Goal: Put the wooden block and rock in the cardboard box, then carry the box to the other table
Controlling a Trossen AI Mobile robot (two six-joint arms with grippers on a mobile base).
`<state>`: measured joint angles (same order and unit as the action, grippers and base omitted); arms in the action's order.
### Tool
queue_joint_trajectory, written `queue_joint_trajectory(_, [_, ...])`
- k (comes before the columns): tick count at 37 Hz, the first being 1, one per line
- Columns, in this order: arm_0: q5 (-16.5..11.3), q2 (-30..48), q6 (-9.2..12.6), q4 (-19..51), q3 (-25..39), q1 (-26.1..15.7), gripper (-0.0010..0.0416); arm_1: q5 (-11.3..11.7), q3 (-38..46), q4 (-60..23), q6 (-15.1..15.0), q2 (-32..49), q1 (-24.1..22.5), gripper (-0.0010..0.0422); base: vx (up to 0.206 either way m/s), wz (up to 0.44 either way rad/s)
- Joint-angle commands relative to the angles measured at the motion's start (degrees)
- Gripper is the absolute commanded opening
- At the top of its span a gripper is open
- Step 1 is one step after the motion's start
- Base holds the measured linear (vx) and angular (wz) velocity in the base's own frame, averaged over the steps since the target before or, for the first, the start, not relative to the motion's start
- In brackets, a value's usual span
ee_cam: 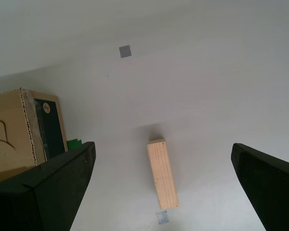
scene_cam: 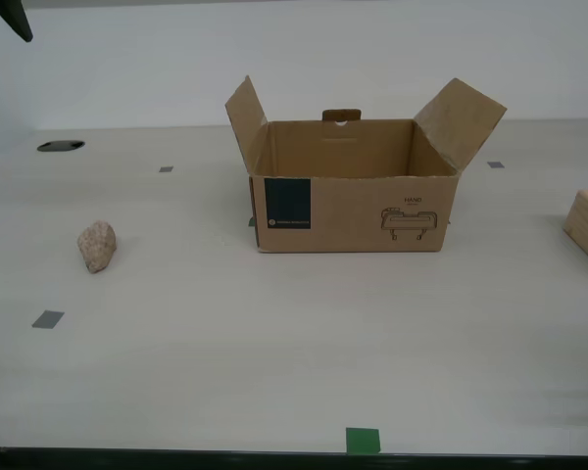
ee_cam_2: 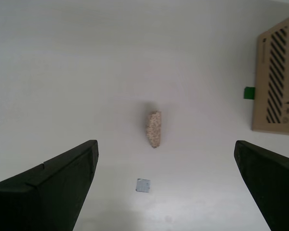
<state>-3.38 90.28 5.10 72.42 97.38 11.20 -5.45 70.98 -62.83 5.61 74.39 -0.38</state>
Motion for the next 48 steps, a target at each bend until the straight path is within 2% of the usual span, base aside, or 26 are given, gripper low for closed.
queue_joint_trajectory(1, [-0.2, 0.5, -1.0, 0.0, 0.0, 0.0, 0.0394, 1.0, 0.1, 0.2, 0.0, 1.6, 0.0, 0.0387, 0.000, 0.000])
queue_joint_trajectory(8, [-0.2, 1.3, -1.2, -1.0, -1.8, -0.1, 0.0394, 1.0, 0.1, 0.6, 0.0, 5.0, 0.0, 0.0387, 0.000, 0.000])
queue_joint_trajectory(14, [-0.2, 1.3, -2.8, -4.2, -7.2, 0.0, 0.0394, 1.0, 0.0, 1.6, 0.0, 8.0, 0.0, 0.0387, 0.000, 0.000])
queue_joint_trajectory(24, [-0.2, 1.3, -3.0, -9.4, -16.3, -0.1, 0.0394, 1.0, 0.0, 5.2, 0.0, 11.6, -0.1, 0.0387, 0.000, 0.000])
queue_joint_trajectory(34, [-0.1, 1.3, -4.7, -12.3, -22.8, -0.2, 0.0394, 1.0, 0.0, 7.6, 0.0, 13.1, -0.1, 0.0387, 0.000, 0.000])
queue_joint_trajectory(48, [-0.1, 1.3, -5.6, -17.0, -28.2, -0.3, 0.0394, 1.0, -1.2, 9.1, 0.0, 13.4, -0.2, 0.0387, 0.000, 0.000])
